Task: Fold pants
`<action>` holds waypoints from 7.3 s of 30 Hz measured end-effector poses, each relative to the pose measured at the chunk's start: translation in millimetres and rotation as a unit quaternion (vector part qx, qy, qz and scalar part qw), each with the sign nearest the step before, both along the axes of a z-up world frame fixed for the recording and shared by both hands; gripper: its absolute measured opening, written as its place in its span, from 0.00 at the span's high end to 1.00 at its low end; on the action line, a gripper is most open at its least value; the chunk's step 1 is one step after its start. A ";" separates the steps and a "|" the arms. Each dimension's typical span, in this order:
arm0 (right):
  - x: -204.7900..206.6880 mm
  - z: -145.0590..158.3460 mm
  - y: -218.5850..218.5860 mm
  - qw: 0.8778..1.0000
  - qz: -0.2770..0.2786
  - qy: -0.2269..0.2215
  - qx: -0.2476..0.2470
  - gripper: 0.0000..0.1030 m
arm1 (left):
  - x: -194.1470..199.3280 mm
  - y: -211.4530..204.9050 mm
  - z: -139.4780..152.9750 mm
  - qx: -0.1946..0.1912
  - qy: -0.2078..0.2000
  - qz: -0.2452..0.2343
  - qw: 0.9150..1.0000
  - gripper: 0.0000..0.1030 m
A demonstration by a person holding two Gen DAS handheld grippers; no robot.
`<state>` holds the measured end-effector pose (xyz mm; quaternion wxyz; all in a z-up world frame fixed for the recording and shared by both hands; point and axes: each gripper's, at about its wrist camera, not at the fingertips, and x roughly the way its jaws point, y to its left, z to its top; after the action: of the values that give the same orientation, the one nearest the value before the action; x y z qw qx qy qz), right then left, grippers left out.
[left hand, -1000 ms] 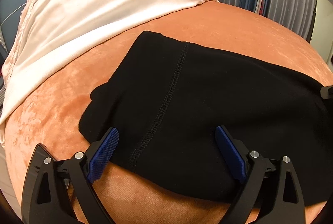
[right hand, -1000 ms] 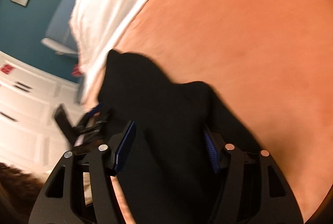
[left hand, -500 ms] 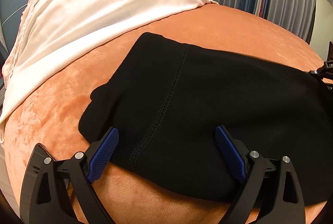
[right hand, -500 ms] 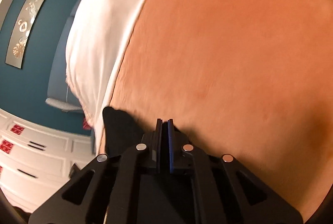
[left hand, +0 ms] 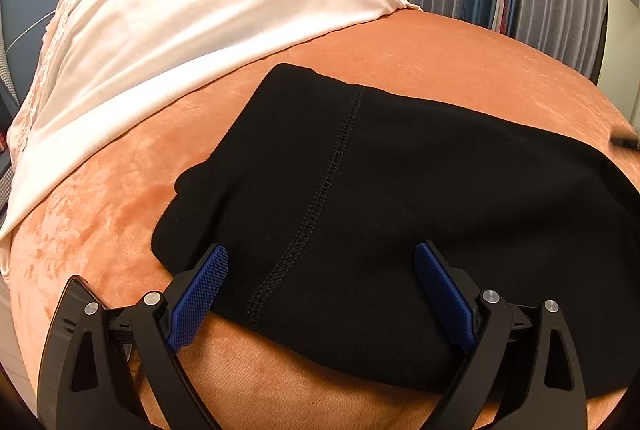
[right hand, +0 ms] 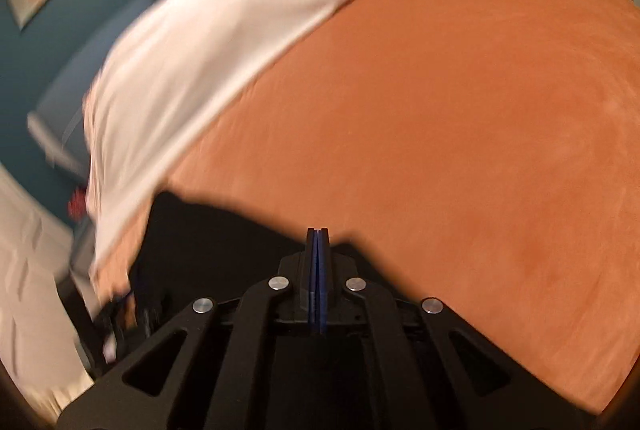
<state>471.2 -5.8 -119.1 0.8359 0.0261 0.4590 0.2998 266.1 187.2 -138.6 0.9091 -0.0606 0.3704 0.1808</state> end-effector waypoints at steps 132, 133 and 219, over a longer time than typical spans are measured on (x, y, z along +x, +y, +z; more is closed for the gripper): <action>-276.8 -1.9 -80.5 0.978 -0.191 -0.081 -0.026 0.52 | -80.7 2.8 39.5 -0.191 0.061 -0.023 0.979 0.06; -276.7 -6.3 -85.0 0.977 -0.199 -0.076 -0.017 0.52 | -72.3 2.5 41.5 -0.189 0.064 -0.028 0.980 0.06; -391.3 -65.8 -321.3 0.926 -0.337 -0.087 0.148 0.17 | -69.8 -346.5 168.8 -0.035 -0.009 -0.336 0.941 0.15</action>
<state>79.9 -327.1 -184.9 0.9110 0.2764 0.2989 0.0660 196.3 -159.4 30.2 0.9174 0.0343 0.3674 -0.1490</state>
